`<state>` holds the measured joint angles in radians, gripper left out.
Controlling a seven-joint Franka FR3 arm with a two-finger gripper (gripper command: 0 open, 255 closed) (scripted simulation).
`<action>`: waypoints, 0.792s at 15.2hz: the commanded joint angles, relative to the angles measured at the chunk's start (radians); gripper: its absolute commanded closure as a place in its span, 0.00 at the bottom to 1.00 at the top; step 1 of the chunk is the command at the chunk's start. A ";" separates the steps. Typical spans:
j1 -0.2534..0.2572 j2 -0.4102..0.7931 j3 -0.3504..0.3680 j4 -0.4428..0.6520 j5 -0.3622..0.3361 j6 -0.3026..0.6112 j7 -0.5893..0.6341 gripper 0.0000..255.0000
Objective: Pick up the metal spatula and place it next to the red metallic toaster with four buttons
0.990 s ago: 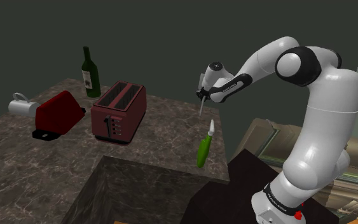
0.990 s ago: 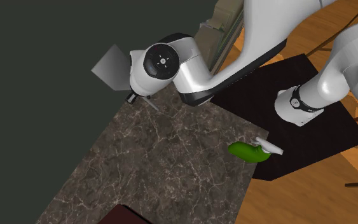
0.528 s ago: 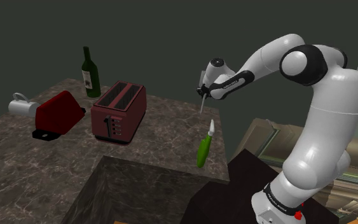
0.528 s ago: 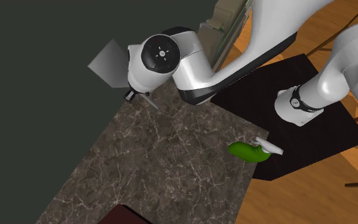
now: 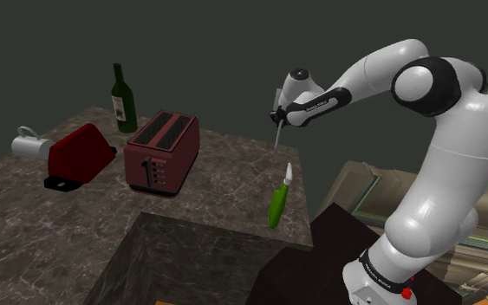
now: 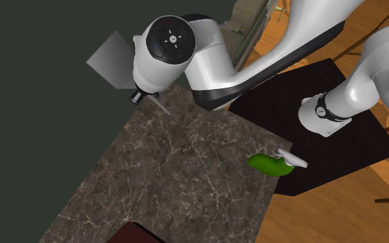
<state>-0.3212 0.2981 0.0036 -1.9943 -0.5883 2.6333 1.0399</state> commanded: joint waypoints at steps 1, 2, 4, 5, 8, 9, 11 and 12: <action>-0.004 -0.018 0.007 0.006 0.018 -0.021 -0.020 1.00; -0.006 -0.025 0.010 0.009 0.026 -0.031 -0.029 1.00; -0.009 -0.040 0.016 0.015 0.041 -0.050 -0.046 1.00; -0.010 -0.048 0.019 0.019 0.048 -0.060 -0.054 1.00; -0.013 -0.068 0.026 0.031 0.069 -0.091 -0.078 1.00; -0.014 -0.075 0.028 0.035 0.076 -0.101 -0.085 1.00; -0.016 -0.088 0.032 0.045 0.090 -0.122 -0.101 1.00; -0.016 -0.094 0.034 0.050 0.096 -0.132 -0.108 1.00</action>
<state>-0.3366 0.2086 0.0362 -1.9506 -0.4984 2.5106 0.9397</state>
